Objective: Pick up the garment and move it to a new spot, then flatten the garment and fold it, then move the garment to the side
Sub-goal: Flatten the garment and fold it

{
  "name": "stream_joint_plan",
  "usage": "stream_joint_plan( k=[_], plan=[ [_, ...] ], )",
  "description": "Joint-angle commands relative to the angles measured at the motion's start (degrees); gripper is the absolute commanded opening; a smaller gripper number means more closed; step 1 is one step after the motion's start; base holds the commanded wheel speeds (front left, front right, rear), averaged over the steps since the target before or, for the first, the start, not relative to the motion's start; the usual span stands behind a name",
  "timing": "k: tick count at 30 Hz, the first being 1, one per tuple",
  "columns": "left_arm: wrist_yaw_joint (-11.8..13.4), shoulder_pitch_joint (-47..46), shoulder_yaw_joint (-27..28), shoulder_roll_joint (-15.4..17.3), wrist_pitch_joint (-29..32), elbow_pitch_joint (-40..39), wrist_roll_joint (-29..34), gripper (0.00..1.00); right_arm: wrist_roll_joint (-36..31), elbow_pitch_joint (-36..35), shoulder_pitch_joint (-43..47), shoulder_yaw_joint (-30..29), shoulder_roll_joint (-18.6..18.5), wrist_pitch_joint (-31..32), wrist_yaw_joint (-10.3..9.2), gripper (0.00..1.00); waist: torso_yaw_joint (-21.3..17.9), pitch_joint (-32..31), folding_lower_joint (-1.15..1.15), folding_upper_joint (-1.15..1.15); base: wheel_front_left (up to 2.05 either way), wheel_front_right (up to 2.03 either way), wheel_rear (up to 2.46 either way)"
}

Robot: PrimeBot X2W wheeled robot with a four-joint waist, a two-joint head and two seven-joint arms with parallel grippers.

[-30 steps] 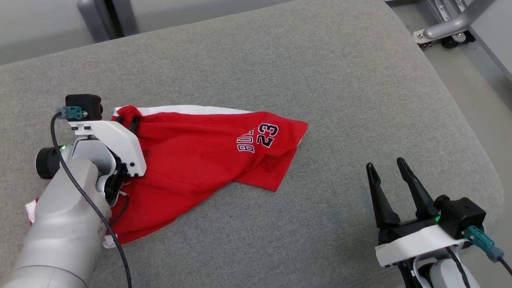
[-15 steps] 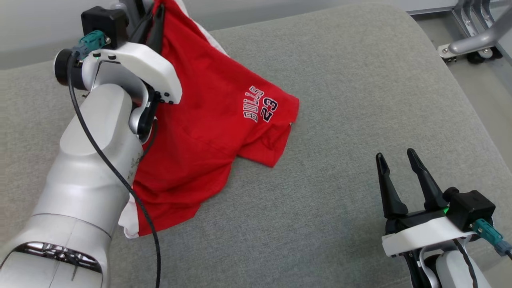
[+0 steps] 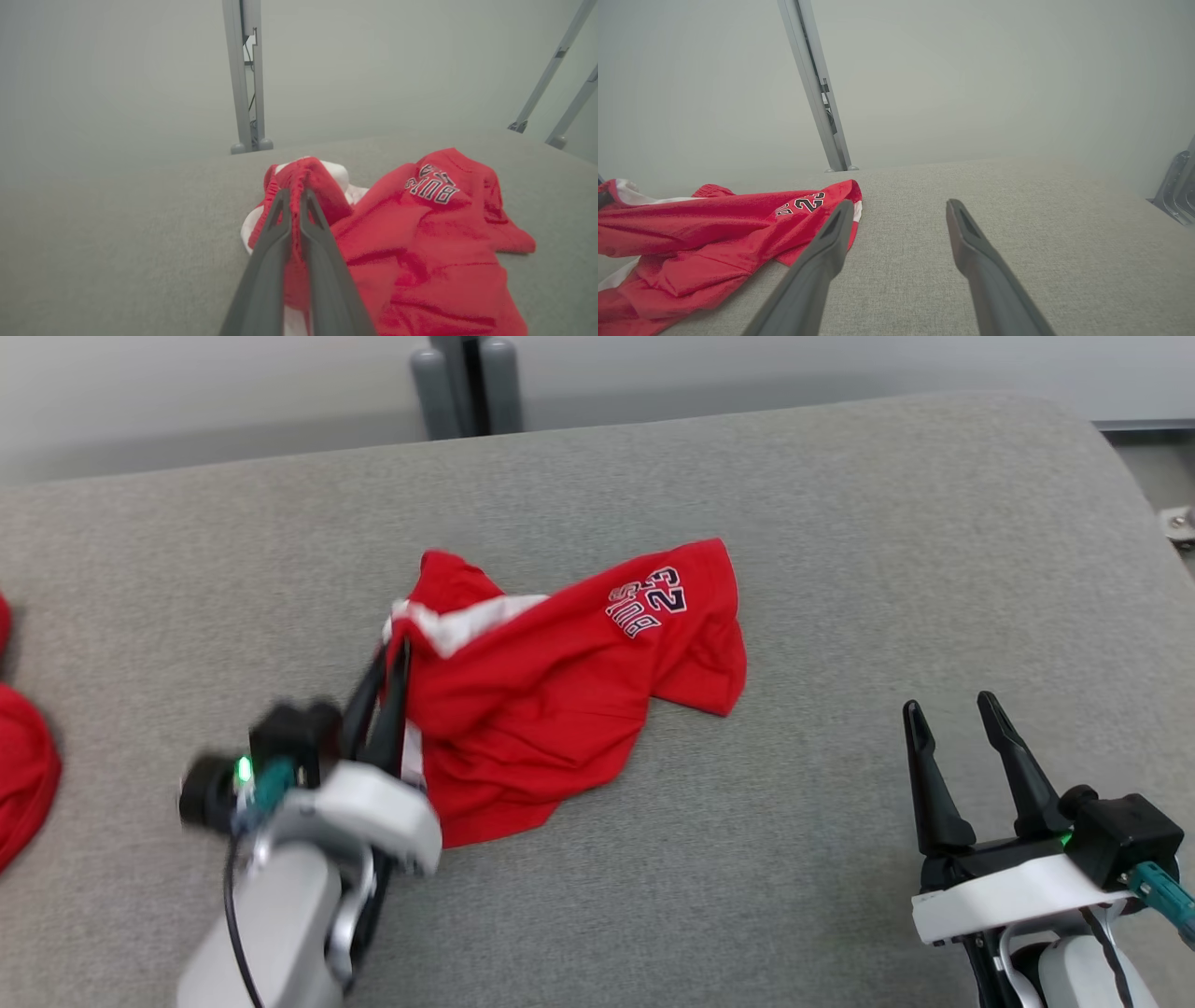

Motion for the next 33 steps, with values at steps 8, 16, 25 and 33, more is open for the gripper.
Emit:
stream_joint_plan(
  k=[8, 16, 25, 33],
  plan=[
    [5.06, 14.97, 0.06, 1.93, 0.88, -8.67, -1.12, 0.0, -1.36, -1.42, 0.91, -0.61, -0.37, 1.76, 0.11, 1.0, 3.68, -1.06, 0.0, 0.0, 0.0, 0.0, 0.0],
    [7.37, 20.37, 0.11, 2.48, 1.44, -9.99, -1.91, 1.0, -1.62, -2.6, 2.44, -1.06, -0.64, 3.42, 0.11, 1.0, 4.88, -2.95, 0.0, 0.0, 0.0, 0.0, 0.0],
    [9.94, 20.75, 4.84, 4.8, -0.06, -17.33, -0.44, 1.0, -2.16, -4.84, 3.22, -2.88, -0.85, 4.22, 0.11, 1.0, 5.01, -4.82, 0.0, 0.0, 0.0, 0.0, 0.0],
    [11.28, 18.54, 8.85, 7.18, -0.32, -25.11, 0.71, 1.0, -2.54, -6.09, 1.89, -4.12, -1.23, 4.69, 0.11, 1.0, 4.32, -6.29, 0.0, 0.0, 0.0, 0.0, 0.0]
  ],
)
